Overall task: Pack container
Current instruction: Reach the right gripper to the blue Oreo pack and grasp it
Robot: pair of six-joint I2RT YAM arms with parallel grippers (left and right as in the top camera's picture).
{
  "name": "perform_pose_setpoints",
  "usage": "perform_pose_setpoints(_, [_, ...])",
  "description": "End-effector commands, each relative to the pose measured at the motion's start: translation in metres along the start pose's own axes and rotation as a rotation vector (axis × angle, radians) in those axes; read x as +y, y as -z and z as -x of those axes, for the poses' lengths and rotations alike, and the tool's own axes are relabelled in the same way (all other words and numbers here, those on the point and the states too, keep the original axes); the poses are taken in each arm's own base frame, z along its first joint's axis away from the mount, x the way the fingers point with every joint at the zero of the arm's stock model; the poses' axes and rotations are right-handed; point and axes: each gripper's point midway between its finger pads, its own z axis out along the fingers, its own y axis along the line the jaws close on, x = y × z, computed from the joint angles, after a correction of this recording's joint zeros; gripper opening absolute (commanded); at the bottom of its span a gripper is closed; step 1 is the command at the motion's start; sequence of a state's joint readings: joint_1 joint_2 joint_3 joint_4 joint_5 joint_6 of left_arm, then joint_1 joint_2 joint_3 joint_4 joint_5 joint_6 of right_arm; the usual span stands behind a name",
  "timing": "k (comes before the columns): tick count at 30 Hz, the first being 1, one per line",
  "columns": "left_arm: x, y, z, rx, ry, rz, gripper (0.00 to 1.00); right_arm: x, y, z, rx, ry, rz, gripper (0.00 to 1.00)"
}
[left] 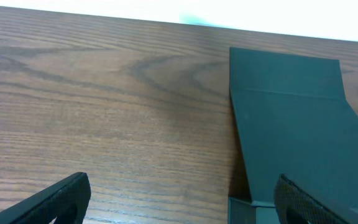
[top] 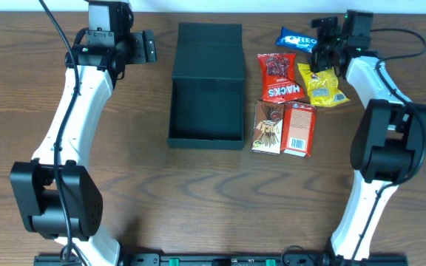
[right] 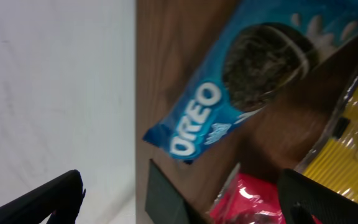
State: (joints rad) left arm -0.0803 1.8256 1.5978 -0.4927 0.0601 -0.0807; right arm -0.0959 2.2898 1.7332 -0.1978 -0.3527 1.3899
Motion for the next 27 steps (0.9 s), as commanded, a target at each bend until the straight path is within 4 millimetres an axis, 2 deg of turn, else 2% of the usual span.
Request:
perform_pose_setpoints(1, [0.003,-0.001,0.0,0.0,-0.005,0.013,0.95,0.009,0.0,-0.005,0.012,0.048,0.021,0.99])
perform_pose_setpoints(6, [0.003,-0.001,-0.001,0.005,-0.005,0.013,0.95,0.01,0.001,-0.003,0.005,0.051,0.02,0.99])
perform_pose_setpoints(9, [0.003,0.0,-0.002,0.009,-0.005,0.014,0.95,0.024,0.002,-0.006,0.024,0.078,0.078,0.99])
perform_pose_setpoints(11, [0.003,0.0,-0.004,0.018,-0.005,0.015,0.95,0.037,0.004,-0.016,0.082,0.115,0.139,0.99])
perform_pose_setpoints(13, [0.004,0.0,-0.006,0.025,-0.005,0.016,0.95,0.039,0.006,-0.03,0.168,0.123,0.157,0.99])
perform_pose_setpoints(16, [0.003,0.0,-0.007,0.029,-0.005,0.013,0.95,0.036,0.006,-0.031,0.175,0.117,0.145,0.99])
perform_pose_setpoints(20, [0.003,0.0,-0.008,0.034,-0.005,0.013,0.95,0.038,0.005,-0.021,0.12,0.048,0.143,0.99])
perform_pose_setpoints(23, [0.004,0.0,-0.011,0.045,-0.005,0.015,0.95,0.049,0.005,-0.013,0.074,0.031,0.181,0.99])
perform_pose_setpoints(27, [0.004,0.0,-0.014,0.056,-0.004,0.016,0.95,0.049,0.005,-0.001,0.018,-0.144,0.176,0.95])
